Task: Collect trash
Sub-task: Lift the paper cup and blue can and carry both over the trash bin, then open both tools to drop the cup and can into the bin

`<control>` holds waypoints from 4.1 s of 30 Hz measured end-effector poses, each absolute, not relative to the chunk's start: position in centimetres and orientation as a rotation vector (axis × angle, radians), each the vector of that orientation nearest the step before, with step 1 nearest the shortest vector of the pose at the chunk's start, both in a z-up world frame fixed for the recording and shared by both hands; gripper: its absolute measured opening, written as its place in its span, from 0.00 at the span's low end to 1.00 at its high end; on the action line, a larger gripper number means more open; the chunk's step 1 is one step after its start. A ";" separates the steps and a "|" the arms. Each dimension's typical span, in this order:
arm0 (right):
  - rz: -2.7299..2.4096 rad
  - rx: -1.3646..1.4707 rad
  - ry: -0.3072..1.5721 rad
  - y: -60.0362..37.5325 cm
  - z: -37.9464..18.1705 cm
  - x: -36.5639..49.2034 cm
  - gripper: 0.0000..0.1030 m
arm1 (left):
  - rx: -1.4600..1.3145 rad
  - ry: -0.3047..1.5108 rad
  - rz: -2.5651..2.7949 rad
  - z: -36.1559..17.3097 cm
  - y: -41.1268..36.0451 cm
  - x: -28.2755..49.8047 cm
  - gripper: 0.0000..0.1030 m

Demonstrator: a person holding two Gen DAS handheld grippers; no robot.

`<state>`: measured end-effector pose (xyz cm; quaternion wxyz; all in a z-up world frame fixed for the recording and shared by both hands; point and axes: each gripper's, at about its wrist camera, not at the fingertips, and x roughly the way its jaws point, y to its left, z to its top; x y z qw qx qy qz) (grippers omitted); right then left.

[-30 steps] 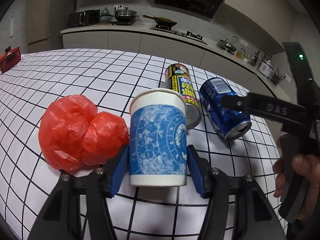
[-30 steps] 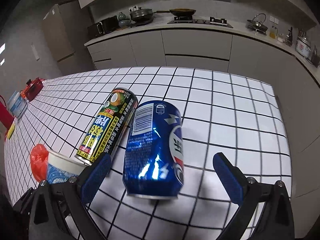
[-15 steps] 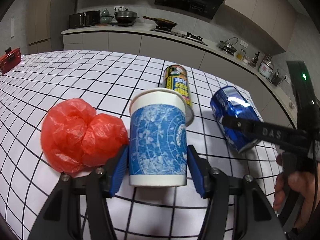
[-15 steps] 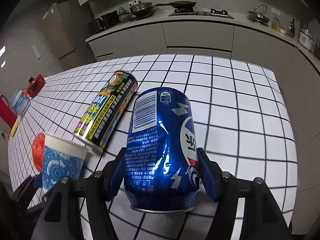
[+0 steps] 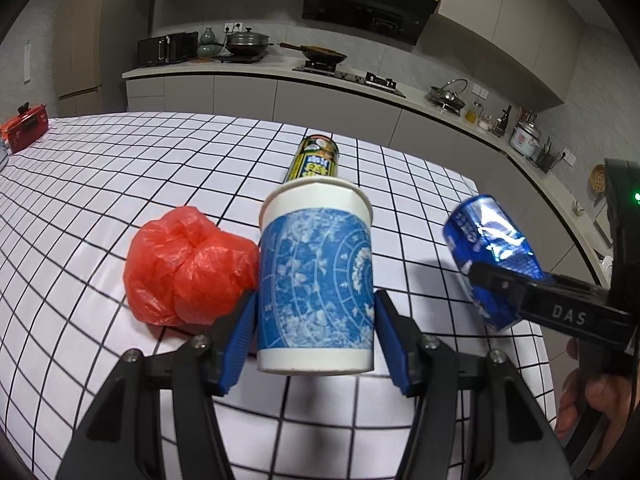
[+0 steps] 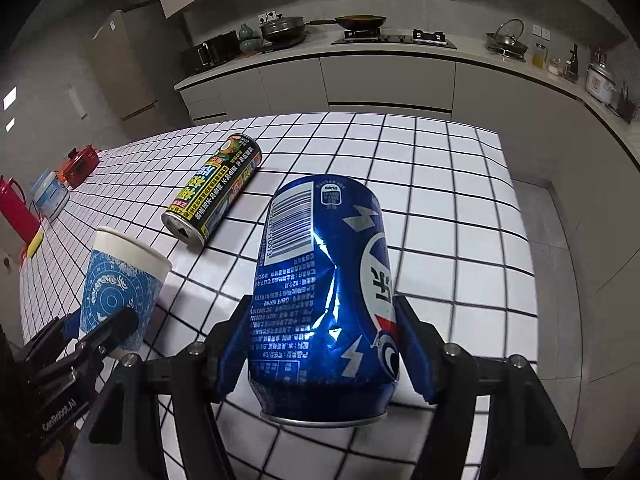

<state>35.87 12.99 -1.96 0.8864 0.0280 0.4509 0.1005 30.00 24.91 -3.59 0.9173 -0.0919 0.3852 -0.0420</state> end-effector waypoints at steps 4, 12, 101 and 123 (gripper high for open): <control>0.204 0.062 0.934 11.3 -1.6 34.5 0.67 | -0.171 0.803 -0.084 -3.8 24.4 29.1 0.57; 0.216 0.064 0.960 10.6 -2.6 32.8 0.67 | -0.137 0.842 -0.067 -5.1 23.0 28.4 0.73; -0.040 0.081 1.032 -21.4 -6.7 14.2 0.67 | -0.011 0.898 -0.383 -8.1 -10.2 16.2 0.53; 0.213 -0.227 1.218 -19.4 -20.5 15.2 1.00 | -0.117 1.092 -0.315 -15.5 -10.8 17.0 0.92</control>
